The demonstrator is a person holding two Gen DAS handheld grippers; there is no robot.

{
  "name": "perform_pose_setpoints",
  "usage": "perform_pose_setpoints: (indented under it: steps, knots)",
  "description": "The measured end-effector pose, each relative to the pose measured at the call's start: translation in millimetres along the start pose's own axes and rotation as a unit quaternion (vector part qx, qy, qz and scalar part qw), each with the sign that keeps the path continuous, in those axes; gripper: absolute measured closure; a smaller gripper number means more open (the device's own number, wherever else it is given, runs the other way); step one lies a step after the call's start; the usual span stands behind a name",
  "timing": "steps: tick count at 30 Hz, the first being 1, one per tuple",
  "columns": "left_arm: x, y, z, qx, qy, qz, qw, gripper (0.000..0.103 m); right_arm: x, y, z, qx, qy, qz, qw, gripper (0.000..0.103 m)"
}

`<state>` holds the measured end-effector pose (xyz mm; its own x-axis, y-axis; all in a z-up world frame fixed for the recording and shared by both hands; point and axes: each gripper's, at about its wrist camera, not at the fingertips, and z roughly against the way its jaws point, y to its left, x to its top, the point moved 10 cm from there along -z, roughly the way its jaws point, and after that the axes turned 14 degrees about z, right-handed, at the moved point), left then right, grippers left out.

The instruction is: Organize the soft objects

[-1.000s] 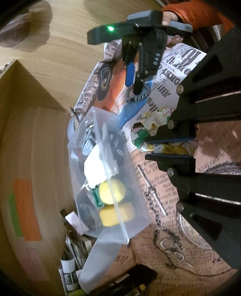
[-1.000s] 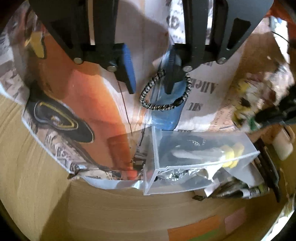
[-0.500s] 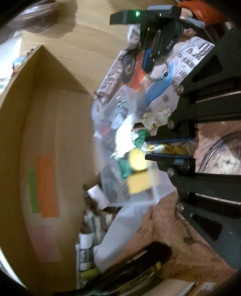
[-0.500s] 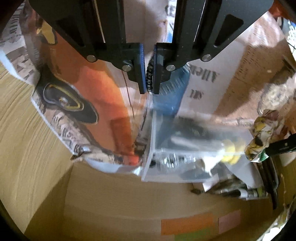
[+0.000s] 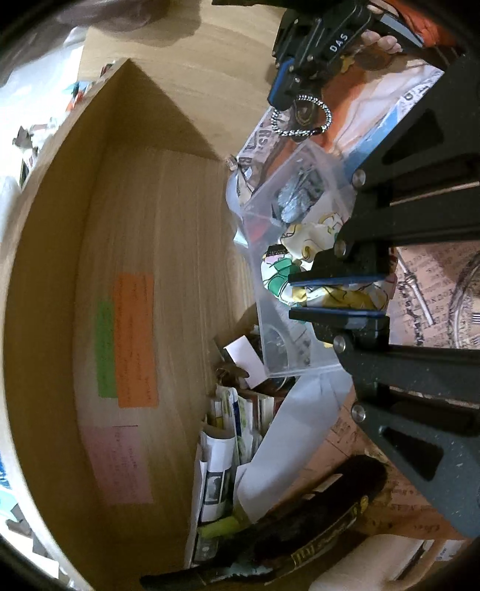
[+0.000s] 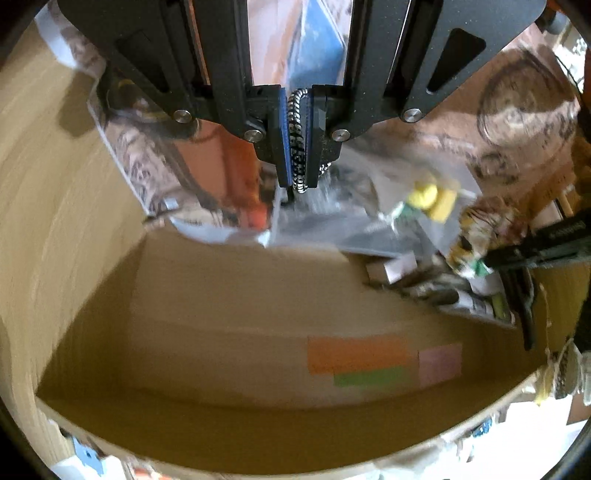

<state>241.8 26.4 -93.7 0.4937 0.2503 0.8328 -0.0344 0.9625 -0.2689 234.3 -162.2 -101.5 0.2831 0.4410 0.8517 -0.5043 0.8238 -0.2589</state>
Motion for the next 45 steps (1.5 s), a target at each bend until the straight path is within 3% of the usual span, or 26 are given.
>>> perform_pose_setpoints:
  steps: [11,17,19,21,24,26,27,32,42,45]
  knots:
    - [-9,9,-58,0.007,0.053,0.013,0.9985,0.093,44,26,-38,0.059,-0.045,0.014,0.997,0.097]
    - [-24,16,-82,0.042,0.077,0.001,0.9962,0.093,37,46,-68,0.075,-0.017,0.025,0.997,0.097]
    - [-28,18,-84,0.047,0.083,-0.005,0.9954,0.088,31,47,-77,0.071,-0.001,0.029,0.997,0.096]
    - [-30,19,-82,0.050,0.085,-0.006,0.9951,0.072,25,44,-83,0.051,0.013,0.035,0.998,0.095]
    - [-30,20,-79,0.044,0.086,0.002,0.9953,0.048,18,38,-90,0.041,0.035,0.037,0.998,0.075]
    - [-27,20,-73,0.041,0.081,0.007,0.9959,0.047,18,34,-89,0.029,0.034,0.035,0.998,0.050]
    - [-25,19,-69,0.038,0.079,0.009,0.9961,0.047,19,32,-87,0.020,0.030,0.036,0.999,0.047]
    - [-14,12,-44,0.027,0.056,0.012,0.9980,0.047,33,30,-65,0.006,0.003,0.047,0.999,0.038]
    - [20,-12,45,0.007,-0.052,0.007,0.9986,0.041,69,32,4,0.024,-0.076,0.031,0.996,0.033]
    - [25,-16,68,-0.003,-0.075,0.009,0.9972,0.038,78,35,27,0.029,-0.103,0.025,0.994,0.025]
